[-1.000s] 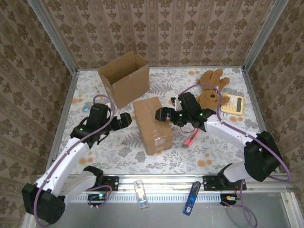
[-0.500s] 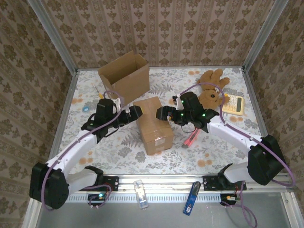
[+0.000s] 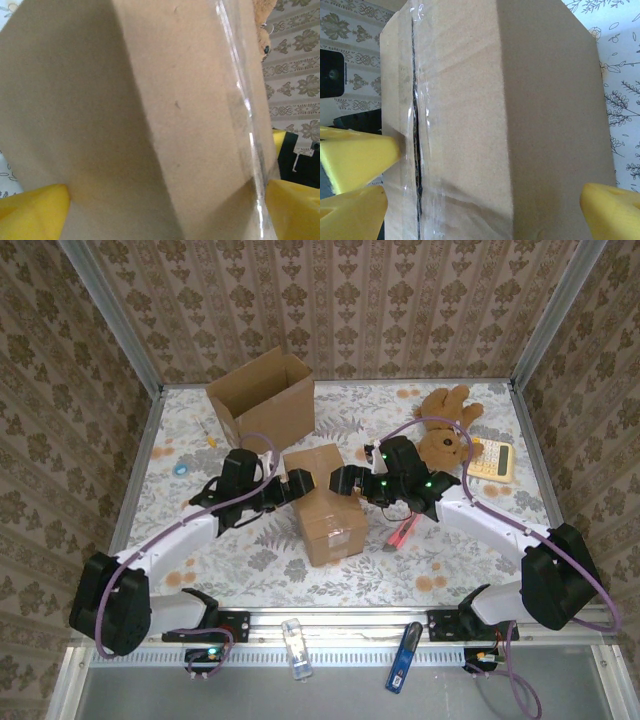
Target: Unpack the express box
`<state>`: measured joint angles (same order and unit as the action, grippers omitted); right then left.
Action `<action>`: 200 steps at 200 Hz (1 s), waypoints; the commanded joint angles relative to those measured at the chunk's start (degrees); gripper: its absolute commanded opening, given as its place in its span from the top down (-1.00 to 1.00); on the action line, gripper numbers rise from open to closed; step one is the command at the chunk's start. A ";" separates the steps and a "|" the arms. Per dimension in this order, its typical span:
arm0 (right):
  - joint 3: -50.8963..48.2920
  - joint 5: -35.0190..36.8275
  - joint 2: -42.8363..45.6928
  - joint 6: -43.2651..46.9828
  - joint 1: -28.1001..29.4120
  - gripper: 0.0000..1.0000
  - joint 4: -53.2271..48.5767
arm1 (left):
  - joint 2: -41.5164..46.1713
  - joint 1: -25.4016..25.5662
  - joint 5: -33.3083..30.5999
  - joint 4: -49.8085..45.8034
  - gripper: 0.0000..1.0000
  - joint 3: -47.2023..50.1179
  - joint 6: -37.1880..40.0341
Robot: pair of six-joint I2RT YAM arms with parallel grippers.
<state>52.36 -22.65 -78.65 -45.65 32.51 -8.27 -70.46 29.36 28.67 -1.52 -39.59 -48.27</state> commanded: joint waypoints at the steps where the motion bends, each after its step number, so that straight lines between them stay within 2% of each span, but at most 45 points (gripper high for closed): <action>1: -0.60 0.16 0.12 -0.75 -0.10 -1.00 2.12 | -0.58 0.43 -0.57 0.38 -0.99 1.74 -0.32; 24: -0.72 -0.02 -0.14 -0.84 0.01 -1.00 2.36 | -1.04 0.54 -0.96 0.75 -0.99 2.87 -0.40; 91: 0.93 1.41 -0.71 0.40 1.06 -1.00 -0.02 | -3.26 0.54 -2.55 1.49 -0.80 5.39 0.02; 165: 12.10 14.24 -5.05 9.50 5.29 -1.00 -17.60 | -4.60 0.95 -3.18 2.61 -0.72 6.32 0.11; 200: 16.26 18.15 -7.63 11.44 7.06 -1.00 -21.79 | -4.69 1.05 -3.26 3.00 -0.72 6.54 0.01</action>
<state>65.43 -10.33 -84.18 -37.50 38.33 -23.73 -72.82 29.95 28.14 7.38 -35.64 -48.47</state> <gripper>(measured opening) 0.999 0.862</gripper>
